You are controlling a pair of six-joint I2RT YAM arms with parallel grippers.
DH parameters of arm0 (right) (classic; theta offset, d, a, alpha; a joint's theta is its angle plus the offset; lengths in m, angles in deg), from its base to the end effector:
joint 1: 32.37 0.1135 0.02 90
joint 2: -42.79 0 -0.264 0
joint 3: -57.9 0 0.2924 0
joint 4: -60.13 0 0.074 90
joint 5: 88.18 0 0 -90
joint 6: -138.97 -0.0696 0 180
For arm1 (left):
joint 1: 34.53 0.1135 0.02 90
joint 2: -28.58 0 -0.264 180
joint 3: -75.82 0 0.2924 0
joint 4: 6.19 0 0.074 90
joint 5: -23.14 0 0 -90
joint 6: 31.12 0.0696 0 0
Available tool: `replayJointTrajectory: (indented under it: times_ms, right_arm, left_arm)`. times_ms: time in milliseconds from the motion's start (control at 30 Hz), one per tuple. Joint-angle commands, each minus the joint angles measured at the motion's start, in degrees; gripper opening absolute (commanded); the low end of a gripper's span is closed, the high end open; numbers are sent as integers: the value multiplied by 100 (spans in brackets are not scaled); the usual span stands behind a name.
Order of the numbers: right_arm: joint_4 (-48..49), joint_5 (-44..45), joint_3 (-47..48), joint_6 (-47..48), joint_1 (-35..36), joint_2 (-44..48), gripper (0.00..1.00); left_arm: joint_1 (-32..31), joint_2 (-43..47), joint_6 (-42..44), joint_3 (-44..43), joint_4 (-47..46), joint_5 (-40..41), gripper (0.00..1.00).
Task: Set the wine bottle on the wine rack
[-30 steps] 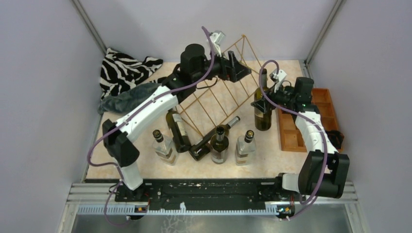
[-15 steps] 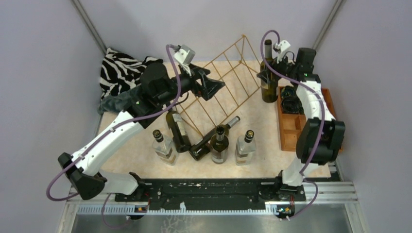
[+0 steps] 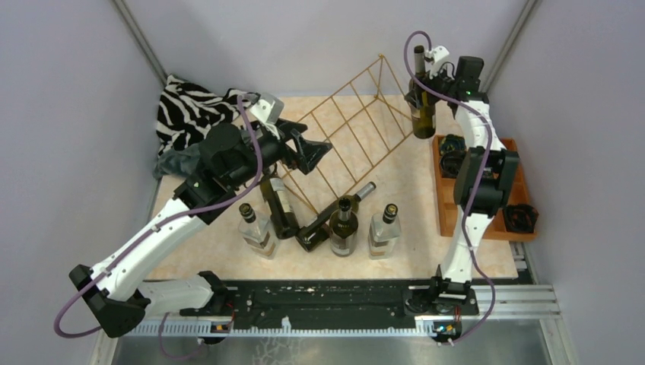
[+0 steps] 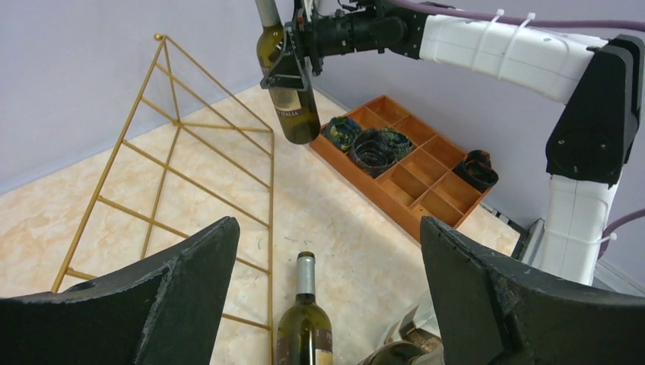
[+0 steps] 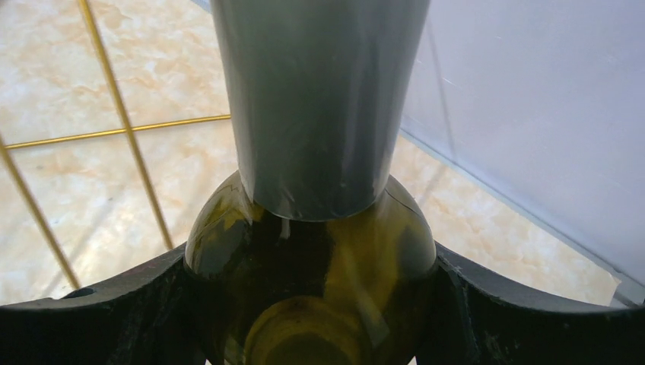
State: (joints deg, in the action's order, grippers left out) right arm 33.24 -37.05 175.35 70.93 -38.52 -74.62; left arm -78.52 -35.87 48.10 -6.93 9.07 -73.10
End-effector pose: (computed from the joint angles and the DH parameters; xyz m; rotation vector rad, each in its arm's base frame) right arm 0.5498 -0.0153 0.2902 -0.6706 1.8286 0.3674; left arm 0.2298 -0.2324 0.4511 0.5372 1.4844 -0.8407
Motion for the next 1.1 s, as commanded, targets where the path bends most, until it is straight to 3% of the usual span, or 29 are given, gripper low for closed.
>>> replayJointTrajectory:
  times_ms: [0, 300, 800, 1067]
  right_arm:
    - [383, 56, 905, 135, 95, -316, 0]
    - [14, 84, 2174, 206, 215, -1335, 0]
    - [173, 309, 2491, 327, 510, -1875, 0]
    - [-38, 479, 2659, 524, 513, -2101, 14]
  left_arm:
    - [22, 123, 6, 194, -142, 198, 94]
    - [22, 144, 26, 315, -186, 283, 94]
    - [22, 210, -28, 434, -142, 385, 94]
    - [22, 207, -46, 466, -127, 394, 95]
